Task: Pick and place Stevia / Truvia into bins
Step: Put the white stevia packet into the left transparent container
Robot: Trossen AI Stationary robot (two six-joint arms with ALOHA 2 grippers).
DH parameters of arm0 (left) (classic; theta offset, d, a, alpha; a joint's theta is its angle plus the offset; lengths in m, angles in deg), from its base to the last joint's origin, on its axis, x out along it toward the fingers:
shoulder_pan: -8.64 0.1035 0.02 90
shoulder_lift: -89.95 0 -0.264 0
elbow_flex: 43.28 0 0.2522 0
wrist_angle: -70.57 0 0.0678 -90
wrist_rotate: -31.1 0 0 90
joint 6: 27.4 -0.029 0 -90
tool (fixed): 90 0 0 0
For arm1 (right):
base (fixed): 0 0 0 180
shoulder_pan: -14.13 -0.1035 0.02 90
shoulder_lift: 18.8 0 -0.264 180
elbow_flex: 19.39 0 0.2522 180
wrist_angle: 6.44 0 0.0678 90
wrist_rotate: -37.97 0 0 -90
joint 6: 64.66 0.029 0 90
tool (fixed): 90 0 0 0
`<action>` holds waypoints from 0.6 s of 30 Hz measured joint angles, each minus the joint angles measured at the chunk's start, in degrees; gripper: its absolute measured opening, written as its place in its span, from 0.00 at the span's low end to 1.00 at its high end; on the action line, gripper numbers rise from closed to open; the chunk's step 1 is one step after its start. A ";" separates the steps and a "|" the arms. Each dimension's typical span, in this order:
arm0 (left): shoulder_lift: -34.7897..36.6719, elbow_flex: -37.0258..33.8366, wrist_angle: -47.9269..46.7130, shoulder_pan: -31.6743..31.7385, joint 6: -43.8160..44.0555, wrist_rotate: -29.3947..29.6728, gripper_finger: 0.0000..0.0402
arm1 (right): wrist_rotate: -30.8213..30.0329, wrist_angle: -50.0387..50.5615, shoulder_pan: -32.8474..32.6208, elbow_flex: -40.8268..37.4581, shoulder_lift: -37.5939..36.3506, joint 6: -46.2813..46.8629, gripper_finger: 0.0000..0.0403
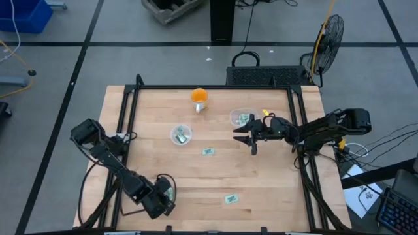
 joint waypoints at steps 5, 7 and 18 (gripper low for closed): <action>0.00 0.00 0.69 0.76 -0.96 -0.39 0.24 | 0.00 2.60 0.01 0.00 0.02 0.17 0.36; 0.00 0.00 0.73 1.08 -1.63 0.41 0.24 | 0.00 3.22 0.00 0.00 0.01 -0.16 0.36; 0.00 0.00 1.41 2.82 -2.70 0.08 0.24 | 0.00 3.48 0.02 0.00 0.02 -0.12 0.36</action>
